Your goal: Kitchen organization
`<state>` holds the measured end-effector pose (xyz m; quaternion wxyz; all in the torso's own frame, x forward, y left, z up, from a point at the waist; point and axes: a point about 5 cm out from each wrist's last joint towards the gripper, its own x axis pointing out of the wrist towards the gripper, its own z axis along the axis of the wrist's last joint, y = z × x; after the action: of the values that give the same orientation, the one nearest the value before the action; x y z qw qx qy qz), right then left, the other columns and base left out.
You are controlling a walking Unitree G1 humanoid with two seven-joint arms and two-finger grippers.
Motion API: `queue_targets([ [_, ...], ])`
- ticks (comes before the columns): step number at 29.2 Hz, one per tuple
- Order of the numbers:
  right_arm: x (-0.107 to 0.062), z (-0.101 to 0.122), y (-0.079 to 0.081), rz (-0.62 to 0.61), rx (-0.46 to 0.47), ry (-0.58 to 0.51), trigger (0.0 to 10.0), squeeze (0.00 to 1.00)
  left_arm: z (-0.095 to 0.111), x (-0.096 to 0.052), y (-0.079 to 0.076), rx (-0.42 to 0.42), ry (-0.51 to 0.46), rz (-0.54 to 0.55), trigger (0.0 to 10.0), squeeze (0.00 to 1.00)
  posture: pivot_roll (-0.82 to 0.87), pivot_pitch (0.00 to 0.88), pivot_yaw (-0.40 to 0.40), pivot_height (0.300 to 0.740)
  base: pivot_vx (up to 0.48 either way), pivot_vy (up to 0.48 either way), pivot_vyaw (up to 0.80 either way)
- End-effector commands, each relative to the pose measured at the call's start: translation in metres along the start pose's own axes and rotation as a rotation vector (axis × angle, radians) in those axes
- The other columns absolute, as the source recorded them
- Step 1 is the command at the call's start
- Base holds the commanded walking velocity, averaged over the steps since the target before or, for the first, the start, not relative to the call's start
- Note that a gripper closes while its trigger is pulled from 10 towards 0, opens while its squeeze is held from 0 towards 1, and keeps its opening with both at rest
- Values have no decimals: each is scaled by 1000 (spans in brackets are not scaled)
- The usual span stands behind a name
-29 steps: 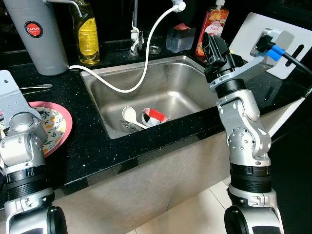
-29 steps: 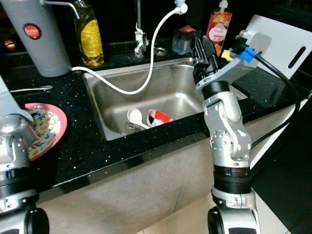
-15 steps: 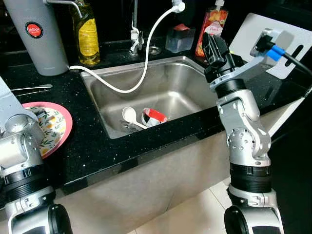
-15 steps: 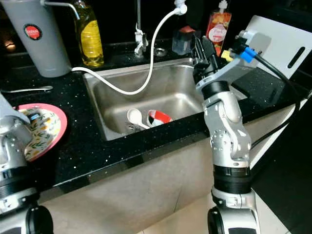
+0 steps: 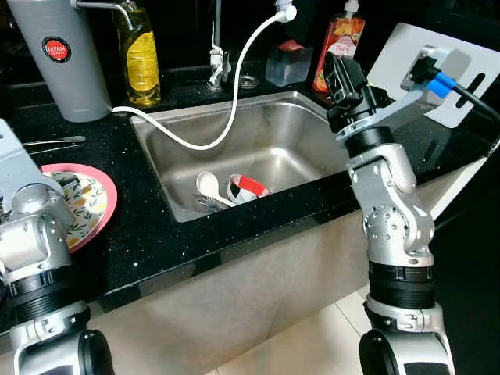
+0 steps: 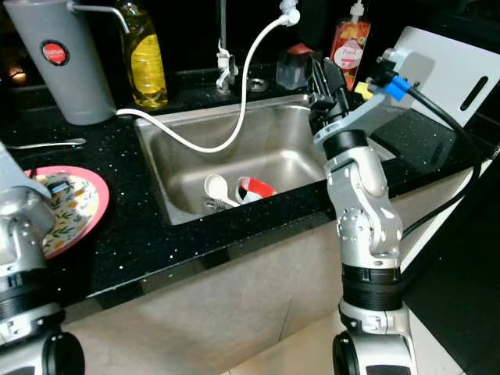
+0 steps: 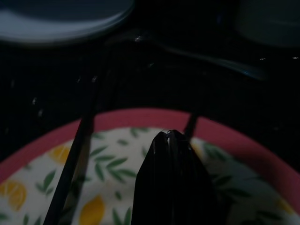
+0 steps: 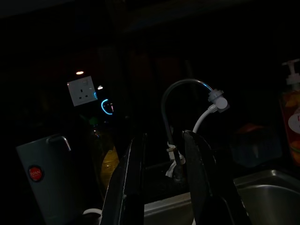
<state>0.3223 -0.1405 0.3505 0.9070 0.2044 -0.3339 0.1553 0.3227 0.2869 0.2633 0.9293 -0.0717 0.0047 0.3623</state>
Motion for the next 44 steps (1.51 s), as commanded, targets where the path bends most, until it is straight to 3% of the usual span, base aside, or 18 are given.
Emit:
queue_targets([
  [1, 0, 1, -3, -11, 1, 0, 10000, 0, 5, 0, 2, 69, -53, 7, 10000, 0, -72, 101, -35, 740, 0, 0, 0],
  [3, 0, 1, -2, -12, 1, 0, 10000, 0, 8, -1, 1, 98, -77, 10, 10000, 0, -72, 101, -35, 740, 0, 0, 0],
  [4, 0, 1, -2, -13, 2, 0, 10000, 0, 9, -1, 2, 104, -83, 17, 10000, 1000, -72, 101, -35, 740, 0, 0, 0],
  [14, 0, 1, -3, -15, 1, 0, 10000, 0, 9, -5, -1, 34, -23, -4, 10000, 1000, -70, 108, -35, 740, 0, 0, 0],
  [15, 0, 1, -3, -16, 1, 1, 10000, 0, 9, -6, -3, 21, -5, -16, 10000, 749, -70, 108, -35, 740, 0, 0, 0],
  [16, -1, 0, -3, -17, 1, 1, 10000, 0, 10, -8, -6, 21, -3, -36, 10000, 0, -70, 109, -36, 740, 0, 0, 0],
  [20, -1, 0, -3, -18, 1, 2, 10000, 0, 16, -11, -11, 19, -11, -45, 10000, 0, -70, 110, -36, 740, 0, 0, 0],
  [27, -1, 0, -3, -20, 2, 1, 10000, 0, 11, -17, -11, 0, 75, -26, 10000, 0, -66, 112, -34, 740, 0, 0, 0],
  [35, -1, -1, -4, -21, 3, 4, 10000, 0, 9, -20, -3, -30, 111, 47, 10000, 0, -60, 114, -35, 740, 0, 0, 0],
  [40, -4, -7, 17, 177, 64, 90, 10000, 0, 8, -18, 1, -22, 123, 60, 10000, 0, -62, 115, -36, 740, 0, 0, 0],
  [44, -16, -26, 42, 395, 6, 242, 10000, 0, 5, -18, 3, -22, 134, 69, 10000, 0, -61, 115, -38, 740, 0, 0, 0],
])
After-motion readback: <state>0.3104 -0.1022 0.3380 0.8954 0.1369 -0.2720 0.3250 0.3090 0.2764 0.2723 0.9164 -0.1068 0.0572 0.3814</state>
